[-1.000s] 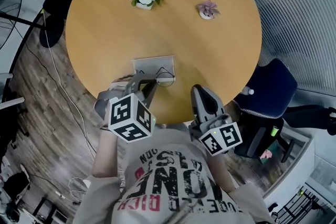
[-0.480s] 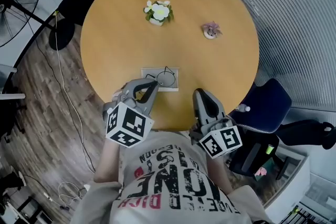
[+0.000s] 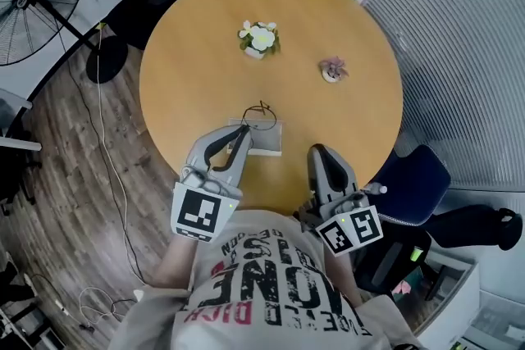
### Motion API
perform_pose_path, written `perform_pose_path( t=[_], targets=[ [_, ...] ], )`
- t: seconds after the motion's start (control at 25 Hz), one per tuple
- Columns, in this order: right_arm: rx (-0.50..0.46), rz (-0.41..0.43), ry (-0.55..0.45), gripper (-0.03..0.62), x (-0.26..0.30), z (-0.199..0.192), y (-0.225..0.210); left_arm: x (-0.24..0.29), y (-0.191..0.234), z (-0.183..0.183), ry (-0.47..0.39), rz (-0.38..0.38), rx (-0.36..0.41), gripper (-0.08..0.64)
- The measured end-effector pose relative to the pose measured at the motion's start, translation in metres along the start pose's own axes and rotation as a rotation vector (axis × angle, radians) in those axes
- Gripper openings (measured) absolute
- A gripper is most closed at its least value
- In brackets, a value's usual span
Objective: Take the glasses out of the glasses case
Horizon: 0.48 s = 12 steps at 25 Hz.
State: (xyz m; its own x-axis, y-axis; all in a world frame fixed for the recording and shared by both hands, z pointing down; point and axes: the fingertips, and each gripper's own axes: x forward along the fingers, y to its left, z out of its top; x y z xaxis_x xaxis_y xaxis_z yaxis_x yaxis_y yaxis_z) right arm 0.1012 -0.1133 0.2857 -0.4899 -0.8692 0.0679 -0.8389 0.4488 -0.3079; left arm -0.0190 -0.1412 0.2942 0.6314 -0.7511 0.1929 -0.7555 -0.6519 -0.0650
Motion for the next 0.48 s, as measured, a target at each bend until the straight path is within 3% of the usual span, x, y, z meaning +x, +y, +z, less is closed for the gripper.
perform_pose_path(
  t=[0.16,0.28,0.48],
  targets=[
    [-0.010,0.015,-0.033,0.025,-0.003,0.015,0.005,-0.016,0.006,0.018,-0.114,0.097,-0.130,0.018],
    [-0.034,0.031,-0.053,0.025,-0.007,0.027,0.011,-0.031,0.008,0.028,-0.190,0.167,-0.148,0.018],
    [-0.129,0.028,-0.066,0.025,-0.014,0.037,0.017,-0.054,0.009,0.030,-0.204,0.237,-0.154,0.018]
  ],
)
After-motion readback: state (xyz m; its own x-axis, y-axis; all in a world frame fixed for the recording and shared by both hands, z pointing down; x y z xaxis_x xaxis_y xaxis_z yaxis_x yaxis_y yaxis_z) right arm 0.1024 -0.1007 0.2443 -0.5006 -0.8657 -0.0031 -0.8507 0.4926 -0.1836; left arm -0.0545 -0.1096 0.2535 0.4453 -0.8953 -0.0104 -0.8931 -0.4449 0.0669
